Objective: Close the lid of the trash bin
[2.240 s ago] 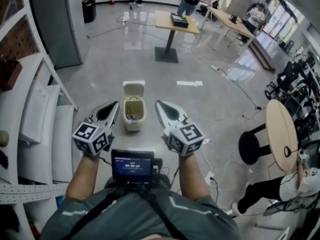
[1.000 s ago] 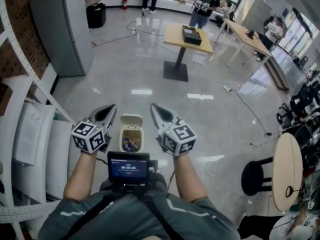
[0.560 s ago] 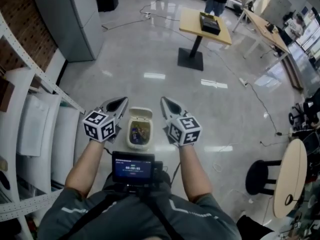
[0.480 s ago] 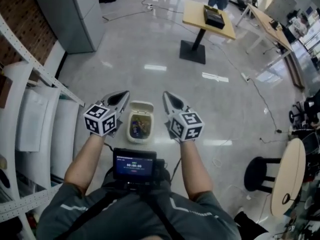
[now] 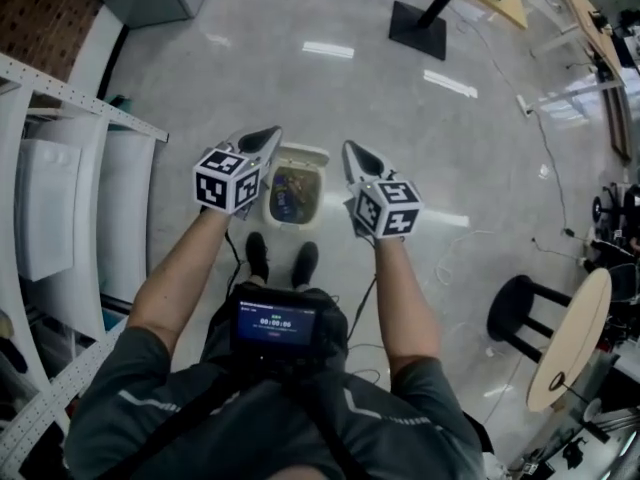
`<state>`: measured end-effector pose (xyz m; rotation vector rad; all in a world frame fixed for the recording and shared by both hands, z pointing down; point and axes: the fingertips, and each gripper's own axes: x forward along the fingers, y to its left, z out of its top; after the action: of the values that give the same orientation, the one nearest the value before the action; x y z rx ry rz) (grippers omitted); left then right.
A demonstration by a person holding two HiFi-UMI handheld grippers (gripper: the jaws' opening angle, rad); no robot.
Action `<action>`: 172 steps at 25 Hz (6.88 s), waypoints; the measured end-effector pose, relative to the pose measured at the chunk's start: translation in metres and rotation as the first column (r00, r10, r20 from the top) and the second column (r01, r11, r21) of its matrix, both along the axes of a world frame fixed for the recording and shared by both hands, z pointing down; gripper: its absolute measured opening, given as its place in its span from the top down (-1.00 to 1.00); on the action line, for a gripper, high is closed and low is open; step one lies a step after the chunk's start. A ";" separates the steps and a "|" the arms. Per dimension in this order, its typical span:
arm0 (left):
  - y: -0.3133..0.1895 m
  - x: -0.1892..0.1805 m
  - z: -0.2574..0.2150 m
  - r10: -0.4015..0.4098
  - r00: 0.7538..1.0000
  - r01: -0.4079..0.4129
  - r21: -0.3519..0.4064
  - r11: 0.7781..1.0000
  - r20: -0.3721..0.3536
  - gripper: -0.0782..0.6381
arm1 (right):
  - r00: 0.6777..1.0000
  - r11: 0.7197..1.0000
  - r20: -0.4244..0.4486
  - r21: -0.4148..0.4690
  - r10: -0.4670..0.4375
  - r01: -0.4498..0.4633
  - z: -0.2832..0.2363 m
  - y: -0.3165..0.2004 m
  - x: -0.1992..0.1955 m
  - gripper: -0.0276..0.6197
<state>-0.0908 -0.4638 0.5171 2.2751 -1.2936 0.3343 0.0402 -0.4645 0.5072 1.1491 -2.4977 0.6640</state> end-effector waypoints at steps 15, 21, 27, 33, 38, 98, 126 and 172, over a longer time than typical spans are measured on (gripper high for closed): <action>-0.045 -0.001 0.180 0.016 0.998 -0.001 -0.263 0.965 0.056 0.80 | 0.992 0.983 -0.109 -0.164 0.064 -0.081 0.179 -0.053 -0.013 0.88; -0.053 -0.001 0.217 0.021 0.998 -0.003 -0.308 0.951 0.056 0.80 | 0.992 0.966 -0.108 -0.242 0.063 -0.088 0.220 -0.059 -0.022 0.88; -0.057 -0.001 0.236 0.030 0.997 -0.006 -0.338 0.941 0.067 0.80 | 0.991 0.959 -0.112 -0.264 0.079 -0.106 0.236 -0.064 -0.031 0.88; -0.051 0.000 0.245 0.036 0.997 -0.011 -0.359 0.933 0.065 0.80 | 0.989 0.942 -0.113 -0.311 0.091 -0.123 0.250 -0.058 -0.028 0.89; -0.035 0.001 0.245 0.044 0.998 -0.027 -0.359 0.933 0.042 0.80 | 0.991 0.936 -0.079 -0.331 0.104 -0.124 0.250 -0.043 -0.026 0.89; 0.197 0.024 0.449 0.080 0.986 0.032 -0.648 0.761 0.144 0.80 | 0.950 0.736 -0.280 -0.615 0.134 -0.285 0.450 0.182 -0.006 0.88; 0.128 0.027 0.317 0.096 0.980 -0.014 -0.423 0.906 0.175 0.80 | 0.978 0.870 -0.197 -0.469 0.067 -0.154 0.326 0.107 -0.024 0.88; 0.103 -0.008 -0.249 -0.024 1.000 0.015 0.379 0.925 0.018 0.80 | 0.968 0.948 0.242 0.286 0.067 -0.137 -0.244 0.080 0.043 0.89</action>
<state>-0.0988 -0.3607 0.2677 2.5777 -1.4982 0.1071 0.0830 -0.3847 0.2631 1.3870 -2.8255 0.4740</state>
